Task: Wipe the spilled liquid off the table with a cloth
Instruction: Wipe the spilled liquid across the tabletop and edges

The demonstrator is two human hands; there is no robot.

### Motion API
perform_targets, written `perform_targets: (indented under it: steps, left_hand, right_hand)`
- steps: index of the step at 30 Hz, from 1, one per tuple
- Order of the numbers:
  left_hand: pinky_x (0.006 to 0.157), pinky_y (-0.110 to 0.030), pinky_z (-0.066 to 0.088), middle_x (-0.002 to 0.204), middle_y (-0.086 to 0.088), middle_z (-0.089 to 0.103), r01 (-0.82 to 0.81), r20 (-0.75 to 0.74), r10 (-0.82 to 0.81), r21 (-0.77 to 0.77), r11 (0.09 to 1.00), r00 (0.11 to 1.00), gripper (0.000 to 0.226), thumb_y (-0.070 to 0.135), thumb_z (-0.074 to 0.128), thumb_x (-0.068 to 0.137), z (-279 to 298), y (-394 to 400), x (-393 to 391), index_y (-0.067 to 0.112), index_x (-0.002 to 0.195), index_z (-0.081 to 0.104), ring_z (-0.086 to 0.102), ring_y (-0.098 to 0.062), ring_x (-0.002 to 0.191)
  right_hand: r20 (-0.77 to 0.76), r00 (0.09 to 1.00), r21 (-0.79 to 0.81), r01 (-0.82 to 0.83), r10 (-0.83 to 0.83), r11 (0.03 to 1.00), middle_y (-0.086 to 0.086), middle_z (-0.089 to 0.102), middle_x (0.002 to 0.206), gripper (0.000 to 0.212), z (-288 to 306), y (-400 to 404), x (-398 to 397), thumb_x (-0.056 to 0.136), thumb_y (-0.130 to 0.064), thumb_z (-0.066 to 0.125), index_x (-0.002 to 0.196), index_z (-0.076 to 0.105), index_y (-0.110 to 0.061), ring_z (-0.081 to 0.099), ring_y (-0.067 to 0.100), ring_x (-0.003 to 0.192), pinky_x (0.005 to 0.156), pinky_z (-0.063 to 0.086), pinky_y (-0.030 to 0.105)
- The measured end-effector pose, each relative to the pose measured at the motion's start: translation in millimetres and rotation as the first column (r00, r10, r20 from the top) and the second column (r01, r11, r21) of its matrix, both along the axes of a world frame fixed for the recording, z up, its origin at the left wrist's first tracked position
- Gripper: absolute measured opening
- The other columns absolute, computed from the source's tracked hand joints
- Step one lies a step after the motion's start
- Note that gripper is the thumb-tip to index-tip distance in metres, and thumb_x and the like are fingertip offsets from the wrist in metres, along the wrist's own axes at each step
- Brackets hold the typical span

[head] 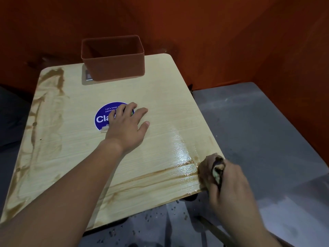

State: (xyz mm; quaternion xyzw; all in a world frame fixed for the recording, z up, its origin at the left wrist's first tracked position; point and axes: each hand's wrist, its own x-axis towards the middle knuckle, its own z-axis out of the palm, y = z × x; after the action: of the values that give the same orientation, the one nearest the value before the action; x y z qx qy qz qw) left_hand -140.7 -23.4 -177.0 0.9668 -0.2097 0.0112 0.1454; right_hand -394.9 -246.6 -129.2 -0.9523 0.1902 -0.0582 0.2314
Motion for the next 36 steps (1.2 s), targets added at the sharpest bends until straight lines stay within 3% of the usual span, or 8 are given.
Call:
perform_targets:
  steps: [3,7,14,19,23,28,31,36]
  left_hand:
    - [0.122,-0.058,0.020,0.155,0.004,0.040,-0.002,0.004,0.002,0.002,1.000,1.000,0.047,0.055,0.038,0.102,0.8,-0.1,0.8,0.038,0.144,0.049,0.030,-0.026,0.145]
    - [0.121,-0.058,0.020,0.155,0.005,0.038,0.002,-0.006,-0.002,-0.004,1.000,1.000,0.046,0.054,0.039,0.103,1.5,0.1,1.2,0.039,0.145,0.048,0.028,-0.025,0.145]
    - [0.122,-0.059,0.019,0.156,0.005,0.038,-0.002,-0.017,0.002,-0.004,1.000,1.000,0.048,0.056,0.036,0.102,2.1,-0.3,-0.4,0.039,0.146,0.048,0.028,-0.026,0.147]
    - [0.123,-0.059,0.018,0.158,0.004,0.037,0.000,-0.025,0.000,-0.005,1.000,1.000,0.046,0.054,0.039,0.103,4.4,-0.2,-0.4,0.039,0.146,0.047,0.026,-0.025,0.148]
    - [0.123,-0.058,0.016,0.158,0.005,0.036,0.002,-0.041,-0.003,-0.021,1.000,0.999,0.047,0.055,0.037,0.102,4.9,0.1,0.1,0.040,0.146,0.048,0.025,-0.025,0.148]
    - [0.123,-0.057,0.016,0.156,0.005,0.038,-0.001,-0.036,-0.001,-0.034,0.999,0.999,0.047,0.056,0.038,0.101,5.3,0.1,-1.3,0.039,0.144,0.049,0.026,-0.025,0.147]
    - [0.123,-0.057,0.017,0.155,0.006,0.038,0.004,-0.031,-0.005,-0.023,1.000,0.999,0.047,0.056,0.037,0.101,4.0,-0.5,0.5,0.040,0.144,0.049,0.027,-0.024,0.147]
    - [0.123,-0.058,0.018,0.156,0.006,0.037,0.007,-0.039,-0.008,-0.022,1.000,0.999,0.047,0.057,0.037,0.101,3.9,1.0,-0.2,0.041,0.145,0.047,0.026,-0.024,0.148]
  right_hand:
    - [0.026,0.999,0.183,-0.029,0.025,0.983,-0.011,0.057,0.103,0.040,3.2,29.8,-6.1,0.083,-0.010,0.068,0.120,0.060,-0.025,0.050,0.010,0.088,0.074,0.037,0.025]
    - [0.038,0.993,0.278,0.095,-0.109,0.956,-0.020,0.062,0.077,0.025,7.9,-13.3,21.4,0.089,-0.022,0.072,0.087,0.053,-0.037,0.056,-0.013,0.076,0.060,0.039,0.006]
    - [0.011,1.000,0.069,0.025,-0.026,0.997,-0.001,0.050,0.096,0.024,6.5,-6.4,43.3,0.087,-0.003,0.059,0.109,0.057,-0.011,0.046,0.023,0.085,0.075,0.032,0.032]
    - [0.067,0.960,0.272,-0.280,0.272,0.921,-0.009,0.061,0.105,0.036,17.6,55.3,15.5,0.082,-0.012,0.049,0.112,0.058,-0.029,0.057,0.015,0.097,0.085,0.049,0.030]
    - [0.097,0.991,0.336,-0.120,0.093,0.934,-0.022,0.068,0.087,0.034,29.7,-1.9,46.0,0.085,-0.012,0.059,0.091,0.055,-0.046,0.062,-0.008,0.088,0.066,0.042,0.005]
    - [-0.050,0.999,0.193,0.024,-0.014,0.981,0.002,0.065,0.104,0.022,15.5,-48.6,80.7,0.092,-0.010,0.060,0.109,0.057,-0.024,0.060,0.028,0.100,0.076,0.038,0.030]
    - [0.047,0.982,0.164,-0.186,0.181,0.969,-0.008,0.059,0.097,0.034,10.8,-6.1,63.4,0.083,-0.001,0.056,0.098,0.051,-0.031,0.053,0.015,0.090,0.073,0.037,0.020]
    - [0.127,0.885,0.262,-0.465,0.447,0.846,-0.007,0.061,0.119,0.055,3.1,60.4,22.1,0.082,-0.005,0.052,0.133,0.055,-0.024,0.055,0.016,0.105,0.094,0.045,0.027]
